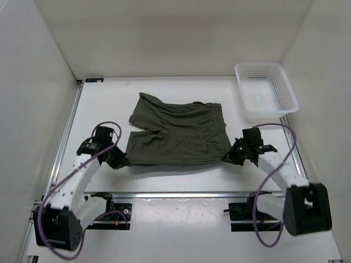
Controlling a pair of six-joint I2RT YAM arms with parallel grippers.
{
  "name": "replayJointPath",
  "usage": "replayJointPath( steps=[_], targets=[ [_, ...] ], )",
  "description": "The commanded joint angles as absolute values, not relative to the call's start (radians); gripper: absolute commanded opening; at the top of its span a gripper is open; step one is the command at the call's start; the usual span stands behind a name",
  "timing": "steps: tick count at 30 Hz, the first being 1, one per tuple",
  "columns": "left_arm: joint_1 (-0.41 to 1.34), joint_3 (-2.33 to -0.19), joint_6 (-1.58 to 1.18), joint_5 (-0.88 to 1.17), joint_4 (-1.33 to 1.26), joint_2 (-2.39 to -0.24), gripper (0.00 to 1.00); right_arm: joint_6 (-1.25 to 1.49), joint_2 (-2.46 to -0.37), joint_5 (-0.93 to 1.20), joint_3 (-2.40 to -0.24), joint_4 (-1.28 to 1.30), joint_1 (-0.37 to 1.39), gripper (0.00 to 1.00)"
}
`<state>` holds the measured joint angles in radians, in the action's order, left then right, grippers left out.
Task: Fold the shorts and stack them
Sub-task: Fold the shorts
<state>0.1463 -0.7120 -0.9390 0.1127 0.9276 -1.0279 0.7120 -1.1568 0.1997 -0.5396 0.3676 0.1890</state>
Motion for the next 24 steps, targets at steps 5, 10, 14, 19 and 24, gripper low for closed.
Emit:
replayJointPath(
  steps=[5, 10, 14, 19, 24],
  targets=[
    [0.149, -0.822, -1.006, 0.063, 1.144, -0.807, 0.10, 0.675, -0.885, 0.120, -0.554, 0.705, 0.184, 0.00],
    [0.149, -1.017, -0.965, 0.009, 1.166, -0.889, 0.10, 0.654, -0.859, 0.063, -0.692, 0.799, 0.184, 0.00],
    [0.149, -1.251, -0.891, -0.047, 1.132, -1.052, 0.10, 0.632, -0.931, -0.007, -0.833, 0.810, 0.184, 0.00],
    [0.114, -1.442, -0.851, -0.069, 1.056, -1.334, 0.10, 0.598, -1.133, -0.054, -1.023, 0.712, 0.184, 0.00],
    [0.094, -1.734, -0.796, -0.069, 1.042, -1.618, 0.10, 0.578, -1.397, -0.087, -1.190, 0.626, 0.184, 0.00]
  ],
)
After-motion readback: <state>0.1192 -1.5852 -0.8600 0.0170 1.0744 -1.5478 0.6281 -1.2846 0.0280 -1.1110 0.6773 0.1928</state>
